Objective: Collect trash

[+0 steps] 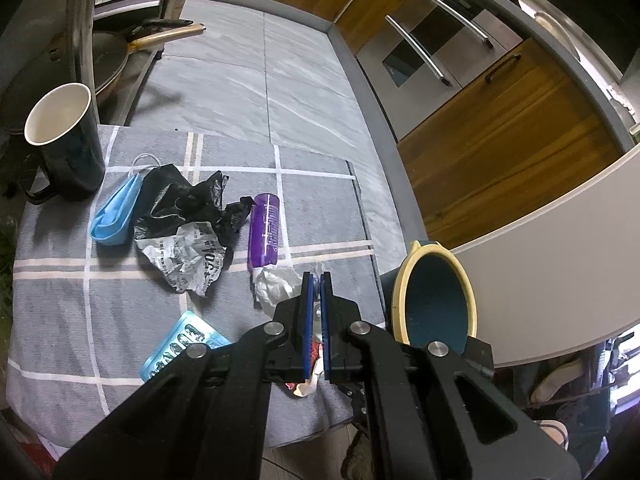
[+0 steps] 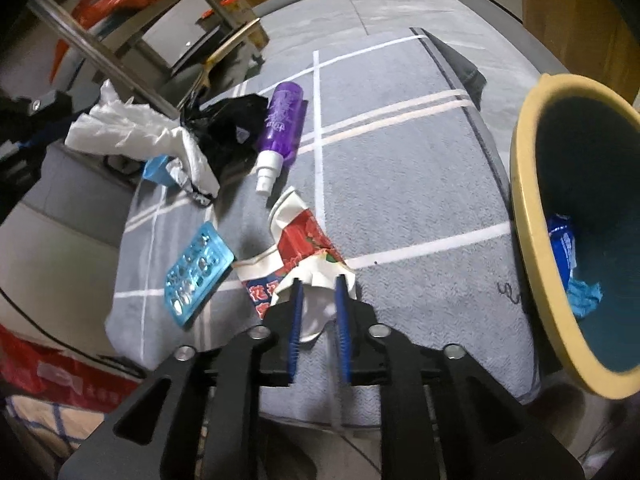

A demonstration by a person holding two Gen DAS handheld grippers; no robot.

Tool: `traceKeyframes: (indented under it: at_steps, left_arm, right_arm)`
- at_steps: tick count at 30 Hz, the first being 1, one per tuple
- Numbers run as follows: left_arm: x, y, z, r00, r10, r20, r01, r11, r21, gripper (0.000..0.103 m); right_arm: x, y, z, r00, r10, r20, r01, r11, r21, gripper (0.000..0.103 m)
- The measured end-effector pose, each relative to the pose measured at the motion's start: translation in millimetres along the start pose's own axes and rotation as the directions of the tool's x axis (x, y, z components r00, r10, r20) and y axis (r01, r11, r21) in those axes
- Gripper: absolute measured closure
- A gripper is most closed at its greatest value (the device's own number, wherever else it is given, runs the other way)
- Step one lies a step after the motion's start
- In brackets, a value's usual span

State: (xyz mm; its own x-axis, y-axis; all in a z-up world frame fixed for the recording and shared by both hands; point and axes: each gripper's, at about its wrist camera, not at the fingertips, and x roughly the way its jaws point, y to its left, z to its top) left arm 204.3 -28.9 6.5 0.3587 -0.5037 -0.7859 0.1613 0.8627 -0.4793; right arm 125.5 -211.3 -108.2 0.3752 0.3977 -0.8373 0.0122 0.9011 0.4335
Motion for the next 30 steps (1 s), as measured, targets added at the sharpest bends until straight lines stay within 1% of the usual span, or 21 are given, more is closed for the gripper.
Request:
traceKeyframes:
  at_steps: [1, 2, 6, 8, 10, 12, 13, 14, 19, 24, 30]
  left_arm:
    - [-0.1, 0.1, 0.1, 1.000, -0.001, 0.001, 0.001, 1.000, 0.000, 0.100]
    - [0.1, 0.3, -0.3, 1.000, -0.002, 0.001, 0.002, 1.000, 0.000, 0.100]
    - [0.5, -0.8, -0.5, 1.000, -0.004, -0.001, 0.004, 1.000, 0.002, 0.100]
    - [0.7, -1.7, -1.1, 1.000, -0.004, -0.004, 0.004, 1.000, 0.006, 0.100]
    - [1.0, -2.2, -1.5, 1.000, -0.003, -0.006, 0.003, 1.000, 0.009, 0.100]
    - [0.9, -2.3, -1.6, 1.000, -0.003, -0.007, 0.003, 1.000, 0.012, 0.100]
    - [0.9, -1.9, -1.6, 1.000, -0.003, -0.007, 0.004, 1.000, 0.012, 0.100]
    - [0.7, -2.0, -1.3, 1.000, -0.004, -0.007, 0.005, 1.000, 0.012, 0.100]
    - [3.0, -5.2, -2.0, 1.000, -0.009, -0.010, 0.009, 1.000, 0.019, 0.100]
    - [3.5, -11.4, -1.6, 1.000, -0.017, -0.010, 0.017, 0.999, 0.030, 0.100]
    - [3.7, -21.6, -1.9, 1.000, -0.030, -0.008, 0.030, 0.999, 0.041, 0.100]
  right_arm:
    - [-3.1, -0.5, -0.7, 1.000, 0.014, 0.015, -0.014, 1.000, 0.020, 0.072]
    - [-4.6, 0.2, -1.2, 1.000, 0.025, 0.019, -0.025, 0.999, 0.034, 0.071]
    - [1.3, 5.9, -7.3, 0.999, 0.054, 0.003, -0.054, 0.996, 0.065, 0.068]
    - [8.7, 8.7, -8.8, 0.999, 0.048, -0.013, -0.047, 0.996, 0.071, 0.061]
    - [16.7, 9.8, -9.0, 0.999, 0.031, -0.030, -0.029, 0.997, 0.069, 0.061]
    - [22.5, 9.2, -9.7, 0.999, 0.014, -0.039, -0.011, 0.997, 0.071, 0.063]
    - [23.0, 9.3, -10.0, 0.999, 0.008, -0.033, -0.006, 0.998, 0.061, 0.074]
    - [23.2, 9.3, -10.4, 0.999, 0.013, -0.034, -0.011, 0.998, 0.057, 0.077]
    - [13.9, 8.9, -10.3, 1.000, 0.008, -0.003, -0.008, 1.000, 0.018, 0.088]
    - [-4.3, 4.0, -7.9, 0.999, 0.007, 0.040, -0.007, 1.000, -0.010, 0.089]
    - [-35.8, -4.3, -5.2, 0.993, -0.021, 0.112, 0.024, 0.999, -0.027, 0.089]
